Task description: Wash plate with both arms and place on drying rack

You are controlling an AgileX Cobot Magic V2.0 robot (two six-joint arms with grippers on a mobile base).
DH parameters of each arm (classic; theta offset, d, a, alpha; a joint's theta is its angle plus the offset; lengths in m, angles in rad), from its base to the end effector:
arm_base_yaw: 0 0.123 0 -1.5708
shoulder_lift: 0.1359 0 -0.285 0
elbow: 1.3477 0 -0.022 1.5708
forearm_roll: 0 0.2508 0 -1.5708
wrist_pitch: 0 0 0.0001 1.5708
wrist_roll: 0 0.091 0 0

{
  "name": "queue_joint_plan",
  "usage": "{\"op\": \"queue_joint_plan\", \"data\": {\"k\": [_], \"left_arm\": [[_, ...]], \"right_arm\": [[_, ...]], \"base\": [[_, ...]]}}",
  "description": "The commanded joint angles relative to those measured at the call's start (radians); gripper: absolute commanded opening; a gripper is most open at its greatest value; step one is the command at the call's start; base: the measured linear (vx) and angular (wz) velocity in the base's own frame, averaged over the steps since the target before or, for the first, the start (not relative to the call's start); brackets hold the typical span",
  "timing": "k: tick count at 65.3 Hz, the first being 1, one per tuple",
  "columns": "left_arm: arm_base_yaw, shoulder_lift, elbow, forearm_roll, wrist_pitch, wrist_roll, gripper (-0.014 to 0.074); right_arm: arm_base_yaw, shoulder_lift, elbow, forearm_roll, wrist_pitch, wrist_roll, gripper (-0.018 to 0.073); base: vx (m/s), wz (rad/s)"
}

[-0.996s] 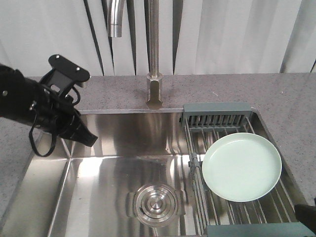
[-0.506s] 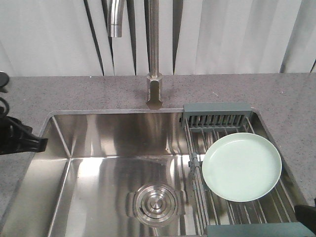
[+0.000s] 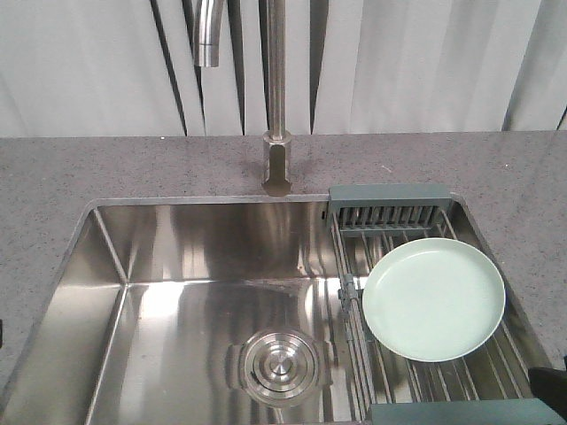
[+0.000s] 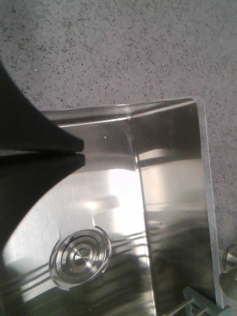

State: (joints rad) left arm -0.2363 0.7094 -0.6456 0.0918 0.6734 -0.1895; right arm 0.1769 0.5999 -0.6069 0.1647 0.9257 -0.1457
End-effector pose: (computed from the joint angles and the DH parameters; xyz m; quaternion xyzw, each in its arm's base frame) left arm 0.1310 -0.0262 0.3092 0.0404 0.8942 -0.0532 0.4426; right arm 0.0939 0.0289 0.2934 -0.1272 0.9208 0.0848 0.3588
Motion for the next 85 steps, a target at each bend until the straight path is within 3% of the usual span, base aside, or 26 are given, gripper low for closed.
{"op": "queue_joint_plan", "data": {"k": [1, 56, 69, 85], "left_arm": [[0.002, -0.052, 0.001, -0.003, -0.056, -0.021, -0.0006], [0.002, -0.109, 0.016, -0.002, -0.036, -0.009, -0.0006], [0.004, -0.198, 0.107, -0.004, -0.144, 0.043, -0.0006], [0.147, -0.317, 0.253, -0.065, -0.304, 0.073, -0.0006]], "right_arm": [[-0.001, 0.001, -0.025, 0.005, -0.049, -0.004, 0.0291], [-0.001, 0.001, -0.025, 0.004, -0.049, -0.004, 0.0291], [-0.001, 0.001, -0.025, 0.006, -0.049, -0.004, 0.0291], [-0.001, 0.001, -0.025, 0.006, -0.049, -0.004, 0.0291]], "base": [[0.0, 0.0], [0.0, 0.0], [0.0, 0.0], [0.0, 0.0]]}}
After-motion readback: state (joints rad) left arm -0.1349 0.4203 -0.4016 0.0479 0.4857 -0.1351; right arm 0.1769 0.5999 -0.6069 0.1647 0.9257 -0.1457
